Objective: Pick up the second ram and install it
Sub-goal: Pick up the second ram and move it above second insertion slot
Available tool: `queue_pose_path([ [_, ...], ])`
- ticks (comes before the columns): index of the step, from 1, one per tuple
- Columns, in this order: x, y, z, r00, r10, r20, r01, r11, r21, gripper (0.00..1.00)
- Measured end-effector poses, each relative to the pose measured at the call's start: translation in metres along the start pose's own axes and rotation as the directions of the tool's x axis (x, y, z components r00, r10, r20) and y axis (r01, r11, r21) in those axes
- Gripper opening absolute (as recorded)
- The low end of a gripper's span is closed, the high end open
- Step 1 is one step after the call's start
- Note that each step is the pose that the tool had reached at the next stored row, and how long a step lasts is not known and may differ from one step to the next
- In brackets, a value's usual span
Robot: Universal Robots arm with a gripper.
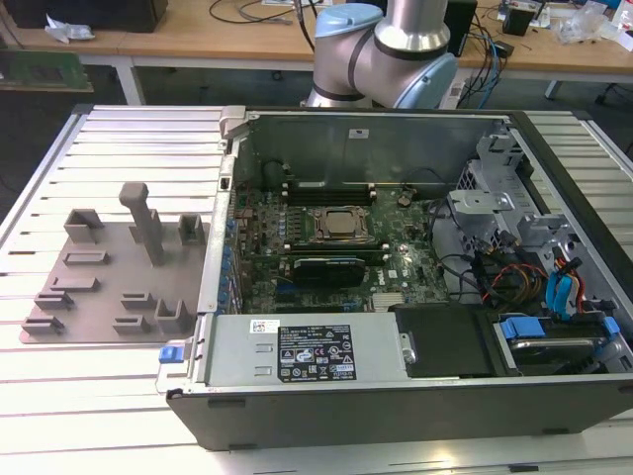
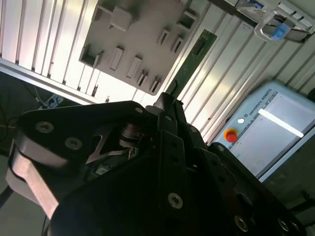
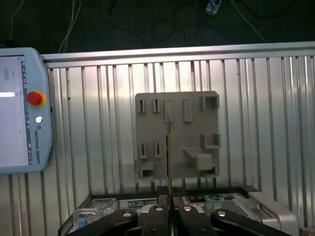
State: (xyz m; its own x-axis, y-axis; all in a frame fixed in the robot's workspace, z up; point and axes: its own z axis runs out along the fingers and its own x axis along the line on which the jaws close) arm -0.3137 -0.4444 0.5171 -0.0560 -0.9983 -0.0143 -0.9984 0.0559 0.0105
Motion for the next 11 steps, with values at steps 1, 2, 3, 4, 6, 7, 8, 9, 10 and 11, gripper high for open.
queue_pose_path([
  [1, -0.0004, -0.005, 0.0003, 1.0, 0.0, -0.0002, 0.0, 1.0, -0.0006, 0.13],
  [2, -0.001, -0.013, 0.0006, 1.0, 0.0, -0.0007, 0.0, 1.0, -0.0018, 0.13],
  [3, -0.0016, -0.0243, 0.001, 1.0, 0.0, -0.0012, 0.0, 1.0, -0.0029, 0.13],
  [4, -0.0024, -0.0336, 0.0012, 1.0, 0.0, -0.0023, 0.0, 1.0, -0.0039, 0.13],
  [6, -0.0035, -0.05, 0.0014, 1.0, 0.0, -0.0046, 0.0, 1.0, -0.005, 0.13],
  [7, -0.0037, -0.0536, 0.0015, 1.0, 0.0, -0.0051, 0.0, 1.0, -0.0052, 0.13],
  [8, -0.0043, -0.0634, 0.0017, 1.0, 0.0, -0.0058, 0.0, 1.0, -0.0055, 0.13],
  [9, -0.005, -0.0758, 0.0017, 1.0, 0.0, -0.007, 0.0, 1.0, -0.0068, 0.13],
  [10, -0.0057, -0.0873, 0.002, 1.0, 0.0, -0.0077, 0.0, 1.0, -0.0085, 0.13],
  [11, -0.006, -0.092, 0.0021, 1.0, 0.0, -0.0081, 0.0, 1.0, -0.0095, 0.13],
])
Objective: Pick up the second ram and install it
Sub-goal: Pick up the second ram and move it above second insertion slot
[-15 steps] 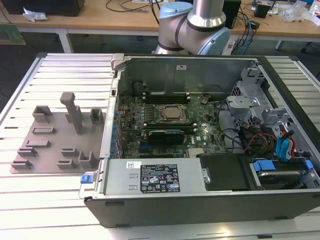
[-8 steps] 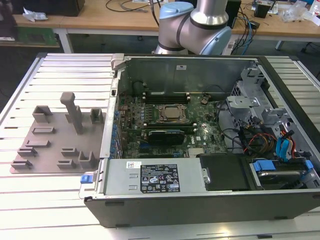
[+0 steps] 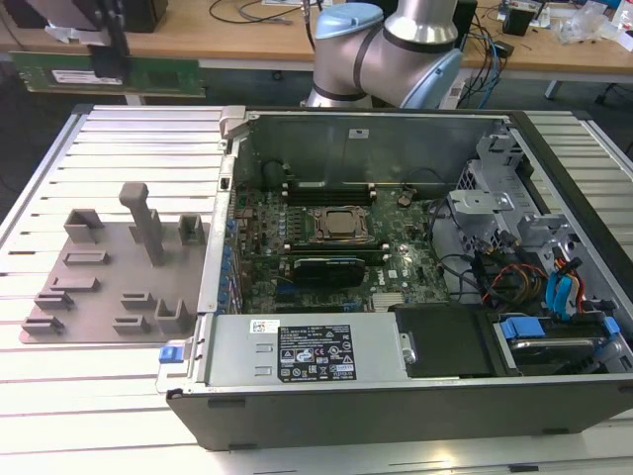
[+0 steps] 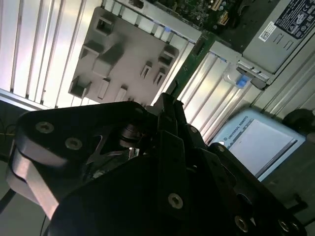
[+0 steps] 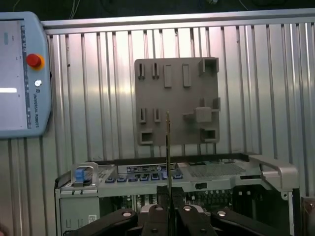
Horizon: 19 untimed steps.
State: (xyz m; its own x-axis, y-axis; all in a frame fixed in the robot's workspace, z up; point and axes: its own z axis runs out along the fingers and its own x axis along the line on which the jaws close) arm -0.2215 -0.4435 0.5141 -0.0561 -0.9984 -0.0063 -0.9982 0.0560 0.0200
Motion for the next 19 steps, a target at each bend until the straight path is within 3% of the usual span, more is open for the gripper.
queue_pose_path([
  [8, -0.0049, -0.068, 0.0032, 1.0, 0.0, -0.0032, 0.0, 0.9999, -0.0105, 0.13],
  [10, -0.0059, -0.0776, 0.0036, 1.0, 0.0, -0.0033, 0.0, 0.9999, -0.0123, 0.13],
  [12, -0.009, -0.0977, 0.0057, 1.0, 0.0, -0.0036, 0.0, 0.9998, -0.0182, 0.13],
  [14, -0.0119, -0.1181, 0.0112, 1.0, 0.0, -0.0041, 0.0, 0.9997, -0.0256, 0.13],
  [16, -0.0139, -0.1376, 0.0195, 1.0, 0.0, -0.0041, 0.0, 0.9996, -0.0267, 0.13],
  [19, -0.0149, -0.1504, 0.0279, 1.0, 0.0, -0.0041, 0.0, 0.9996, -0.0269, 0.13],
])
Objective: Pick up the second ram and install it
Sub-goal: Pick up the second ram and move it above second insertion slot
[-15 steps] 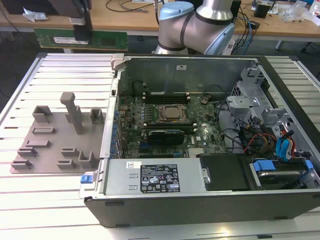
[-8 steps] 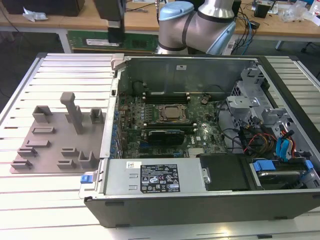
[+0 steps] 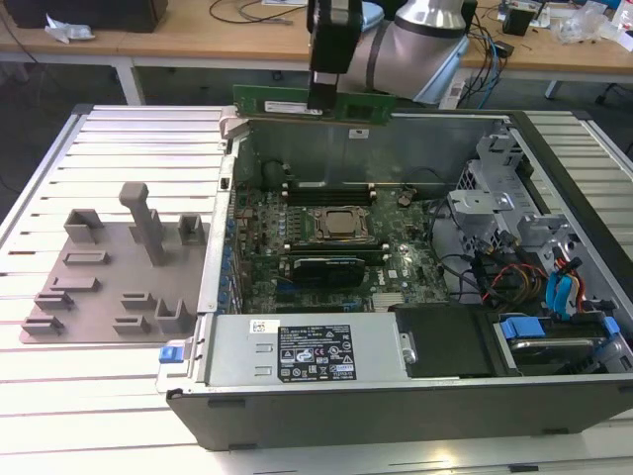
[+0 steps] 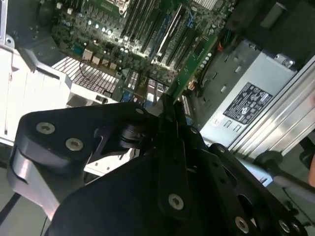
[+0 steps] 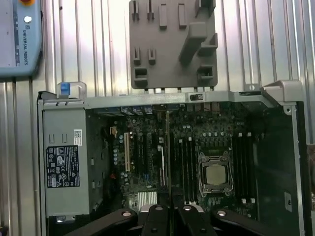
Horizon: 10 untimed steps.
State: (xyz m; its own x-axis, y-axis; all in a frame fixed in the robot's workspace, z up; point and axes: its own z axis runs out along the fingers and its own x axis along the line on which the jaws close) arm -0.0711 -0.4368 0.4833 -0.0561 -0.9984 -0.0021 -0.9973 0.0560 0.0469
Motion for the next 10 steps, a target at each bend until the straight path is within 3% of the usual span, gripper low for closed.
queue_pose_path([
  [4, -0.001, -0.0074, 0.0097, 1.0, 0.0, 0.0012, 0.0, 1.0, -0.0001, 0.13],
  [6, -0.0011, -0.008, 0.0106, 0.9977, -0.003, 0.0676, 0.004, 1.0, -0.0037, 0.13],
  [7, -0.0012, -0.0081, 0.0123, 0.9972, -0.005, 0.0743, 0.005, 1.0, -0.0039, 0.13],
  [10, -0.0083, -0.0149, 0.0273, 0.9974, -0.014, 0.0714, 0.014, 0.9999, -0.004, 0.13],
])
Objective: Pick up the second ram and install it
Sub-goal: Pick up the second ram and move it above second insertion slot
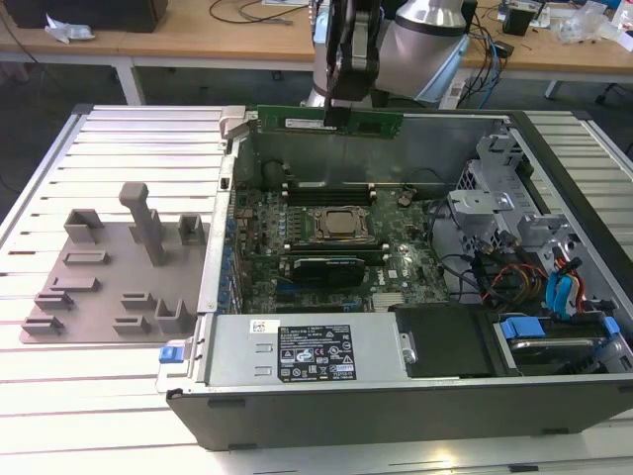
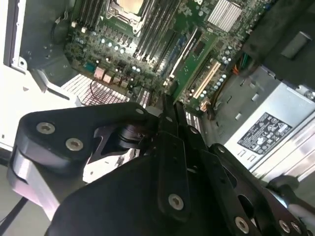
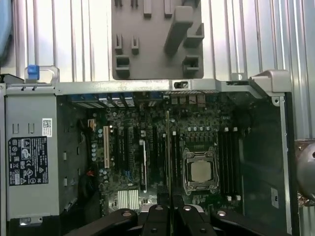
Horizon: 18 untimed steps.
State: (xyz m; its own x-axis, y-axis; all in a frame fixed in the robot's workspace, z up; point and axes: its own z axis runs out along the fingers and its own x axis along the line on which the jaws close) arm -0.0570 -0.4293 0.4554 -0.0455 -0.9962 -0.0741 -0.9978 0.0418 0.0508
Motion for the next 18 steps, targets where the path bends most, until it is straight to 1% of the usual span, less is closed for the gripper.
queue_pose_path([
  [1, -0.0023, -0.0022, 0.0044, 1.0, -0.002, 0.0, 0.002, 1.0, -0.0001, 0.13],
  [3, -0.0045, -0.005, 0.012, 1.0, -0.005, -0.0003, 0.005, 1.0, -0.0004, 0.13],
  [5, -0.0055, -0.0066, 0.0163, 1.0, -0.007, -0.0002, 0.007, 1.0, -0.0005, 0.13],
  [10, -0.0094, -0.0133, 0.0346, 0.9999, -0.012, -0.0005, 0.012, 0.9999, -0.0008, 0.13],
  [12, -0.011, -0.0172, 0.0378, 0.9999, -0.013, -0.0006, 0.013, 0.9999, -0.001, 0.13],
  [15, -0.0149, -0.0271, 0.0404, 0.9999, -0.014, -0.0006, 0.014, 0.9999, -0.001, 0.13],
  [18, -0.0181, -0.0343, 0.0423, 0.9999, -0.015, -0.0007, 0.015, 0.9999, -0.0011, 0.13],
])
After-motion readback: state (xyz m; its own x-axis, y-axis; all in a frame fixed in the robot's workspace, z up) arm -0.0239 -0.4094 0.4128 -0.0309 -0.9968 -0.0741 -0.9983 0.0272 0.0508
